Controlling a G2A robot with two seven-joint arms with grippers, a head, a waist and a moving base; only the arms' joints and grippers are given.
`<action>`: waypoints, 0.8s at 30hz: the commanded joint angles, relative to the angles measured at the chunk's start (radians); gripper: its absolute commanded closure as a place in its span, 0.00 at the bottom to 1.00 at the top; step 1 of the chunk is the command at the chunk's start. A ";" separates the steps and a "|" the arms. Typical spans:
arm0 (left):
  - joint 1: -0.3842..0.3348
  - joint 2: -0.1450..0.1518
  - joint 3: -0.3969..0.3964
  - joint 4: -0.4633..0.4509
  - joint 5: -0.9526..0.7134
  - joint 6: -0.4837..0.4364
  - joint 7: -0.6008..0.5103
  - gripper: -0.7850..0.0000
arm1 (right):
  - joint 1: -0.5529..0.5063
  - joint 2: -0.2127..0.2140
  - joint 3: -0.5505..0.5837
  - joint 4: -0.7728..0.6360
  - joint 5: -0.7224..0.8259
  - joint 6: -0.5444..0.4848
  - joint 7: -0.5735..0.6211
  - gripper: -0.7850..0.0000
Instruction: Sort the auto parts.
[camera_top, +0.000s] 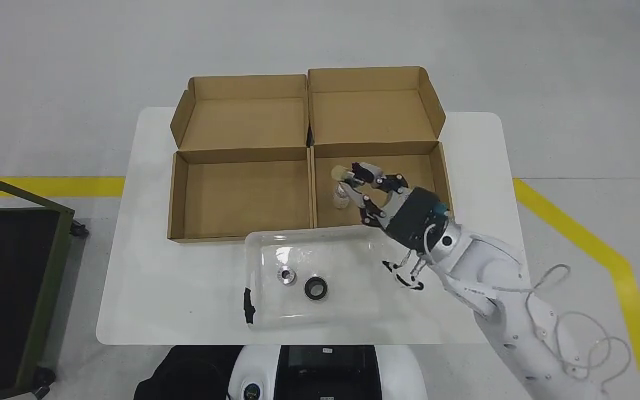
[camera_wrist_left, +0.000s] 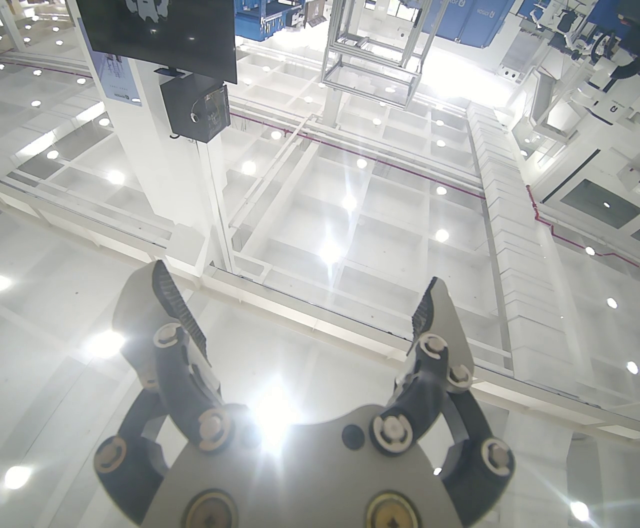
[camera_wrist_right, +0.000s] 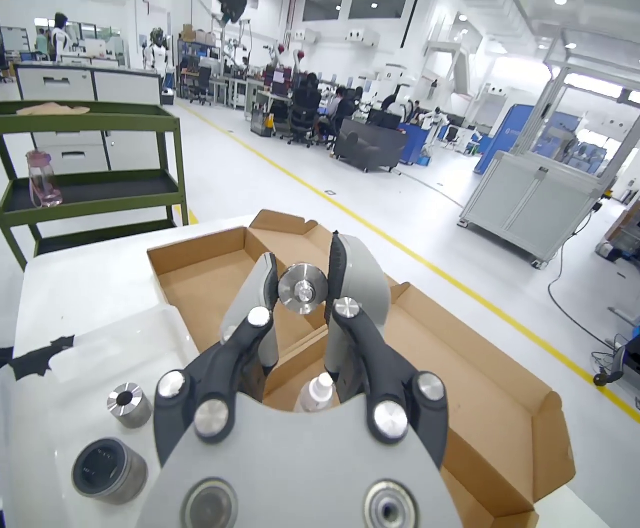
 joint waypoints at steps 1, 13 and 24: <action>0.000 0.000 0.000 0.000 0.000 0.000 0.000 0.00 | 0.001 -0.001 0.004 -0.006 -0.002 -0.007 -0.025 1.00; 0.000 0.000 0.000 0.000 0.000 0.000 0.000 0.00 | 0.015 -0.011 0.017 -0.005 0.048 -0.090 -0.117 1.00; 0.000 0.000 0.000 0.000 0.000 0.000 0.000 0.00 | 0.018 -0.015 0.022 -0.007 0.034 -0.138 -0.089 1.00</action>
